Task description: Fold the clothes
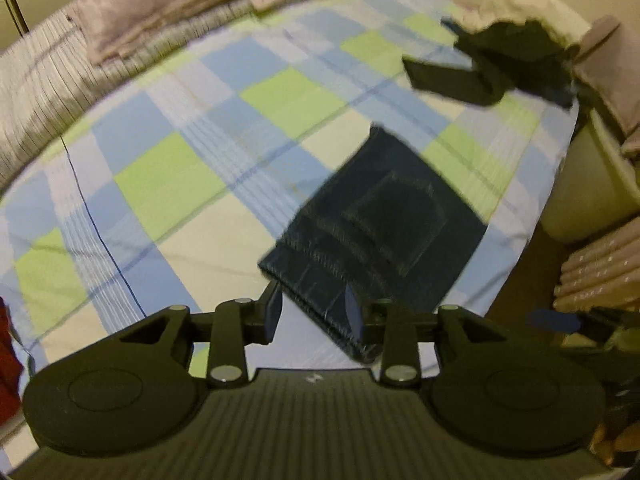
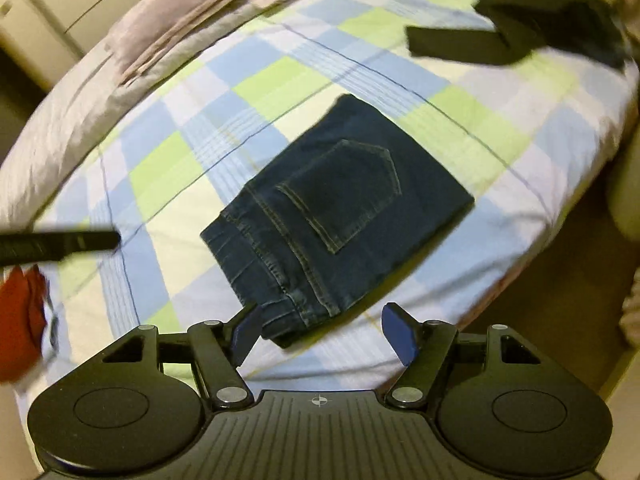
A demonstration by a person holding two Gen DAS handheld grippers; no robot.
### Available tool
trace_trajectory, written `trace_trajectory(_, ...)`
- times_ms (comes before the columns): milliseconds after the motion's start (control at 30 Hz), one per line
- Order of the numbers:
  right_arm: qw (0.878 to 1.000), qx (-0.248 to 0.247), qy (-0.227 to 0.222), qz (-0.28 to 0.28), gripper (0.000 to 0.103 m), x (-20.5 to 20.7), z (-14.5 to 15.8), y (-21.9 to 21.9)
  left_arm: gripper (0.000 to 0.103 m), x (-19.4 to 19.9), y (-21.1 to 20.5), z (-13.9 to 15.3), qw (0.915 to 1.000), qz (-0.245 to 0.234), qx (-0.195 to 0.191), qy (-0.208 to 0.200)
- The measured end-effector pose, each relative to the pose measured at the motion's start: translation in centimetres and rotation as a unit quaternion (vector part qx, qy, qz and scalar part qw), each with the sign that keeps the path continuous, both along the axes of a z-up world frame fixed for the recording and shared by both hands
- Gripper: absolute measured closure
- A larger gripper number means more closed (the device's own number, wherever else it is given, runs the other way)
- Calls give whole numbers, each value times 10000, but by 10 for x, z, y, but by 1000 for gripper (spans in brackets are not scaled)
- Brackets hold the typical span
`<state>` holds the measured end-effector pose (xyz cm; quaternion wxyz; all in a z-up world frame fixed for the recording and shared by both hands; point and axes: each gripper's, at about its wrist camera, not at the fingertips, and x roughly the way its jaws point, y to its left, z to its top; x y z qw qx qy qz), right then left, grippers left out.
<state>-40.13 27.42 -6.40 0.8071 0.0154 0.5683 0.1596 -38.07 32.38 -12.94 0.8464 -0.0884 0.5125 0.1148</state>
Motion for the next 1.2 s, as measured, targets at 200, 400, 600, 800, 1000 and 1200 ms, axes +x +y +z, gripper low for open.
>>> trace_trajectory(200,9995,21,-168,282,33,3,14,8,66,-9,-6,37,9987,293,334,-241)
trace_trajectory(400,9973,79,-343,643,33,20,27,6,66,-13,-8,53,9960,729,361,-360)
trace_trajectory(600,9883,-5,-442,1461,33,47,30,-9,65,-14,-16,43,9876,1492,119,-483)
trace_trajectory(800,9789,-43,-481,1988,33,95,37,-63,65,-7,-57,23,9691,2443,-75,-327)
trace_trajectory(1000,9629,-98,-378,2671,33,124,34,-100,65,-16,-109,13,9494,3105,-270,-393)
trace_trajectory(1200,9413,-70,-182,3371,33,122,26,-107,65,-47,-140,8,9309,3631,-333,-196)
